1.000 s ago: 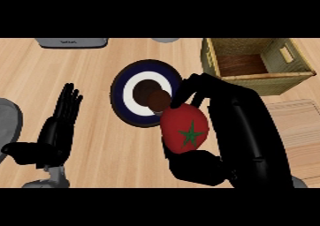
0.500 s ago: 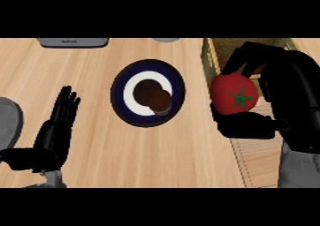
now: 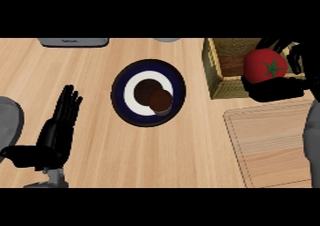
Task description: Pick the tomato from the cutting board and place it in the basket
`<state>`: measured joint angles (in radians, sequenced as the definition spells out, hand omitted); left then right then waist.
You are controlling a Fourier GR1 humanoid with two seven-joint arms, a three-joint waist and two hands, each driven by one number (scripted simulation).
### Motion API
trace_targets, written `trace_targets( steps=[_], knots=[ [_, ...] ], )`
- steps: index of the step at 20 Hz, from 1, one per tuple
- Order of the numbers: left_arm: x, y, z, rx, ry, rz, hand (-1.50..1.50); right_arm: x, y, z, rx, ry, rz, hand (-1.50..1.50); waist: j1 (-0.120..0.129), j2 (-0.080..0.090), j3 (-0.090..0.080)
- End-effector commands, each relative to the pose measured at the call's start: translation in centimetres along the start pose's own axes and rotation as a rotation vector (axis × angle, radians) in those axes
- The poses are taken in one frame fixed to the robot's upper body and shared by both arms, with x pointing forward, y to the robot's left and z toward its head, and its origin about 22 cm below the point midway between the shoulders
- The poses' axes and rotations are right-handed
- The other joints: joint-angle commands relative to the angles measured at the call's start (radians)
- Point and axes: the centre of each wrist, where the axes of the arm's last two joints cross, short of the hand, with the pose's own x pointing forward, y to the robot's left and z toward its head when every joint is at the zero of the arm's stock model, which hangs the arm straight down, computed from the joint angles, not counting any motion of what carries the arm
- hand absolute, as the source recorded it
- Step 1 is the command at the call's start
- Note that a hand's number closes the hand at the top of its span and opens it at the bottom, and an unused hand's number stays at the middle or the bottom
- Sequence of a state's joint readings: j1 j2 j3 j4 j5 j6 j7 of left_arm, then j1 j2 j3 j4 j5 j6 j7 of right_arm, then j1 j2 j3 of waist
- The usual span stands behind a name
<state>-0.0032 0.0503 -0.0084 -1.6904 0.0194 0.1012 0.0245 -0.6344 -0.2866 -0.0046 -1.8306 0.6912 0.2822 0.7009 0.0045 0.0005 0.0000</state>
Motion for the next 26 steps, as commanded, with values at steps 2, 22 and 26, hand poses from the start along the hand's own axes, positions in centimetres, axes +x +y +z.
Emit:
trace_targets(
  steps=[2, 22, 26],
  knots=[
    [-0.7, 0.0, -0.3, 0.000, 0.003, 0.007, 0.00, -3.3, -0.6, 0.1, -0.006, 0.010, 0.055, 1.50, -0.005, -0.001, 0.000],
    [-0.5, -1.4, -0.4, 0.003, -0.011, 0.008, 0.00, -11.9, 4.9, -4.6, 0.054, 0.049, 0.044, 1.50, -0.001, 0.000, 0.000],
    [-0.7, -0.9, 0.2, -0.003, -0.010, -0.002, 0.00, -13.5, 5.9, -5.9, 0.067, 0.102, 0.069, 1.50, 0.003, 0.001, 0.000]
  ],
)
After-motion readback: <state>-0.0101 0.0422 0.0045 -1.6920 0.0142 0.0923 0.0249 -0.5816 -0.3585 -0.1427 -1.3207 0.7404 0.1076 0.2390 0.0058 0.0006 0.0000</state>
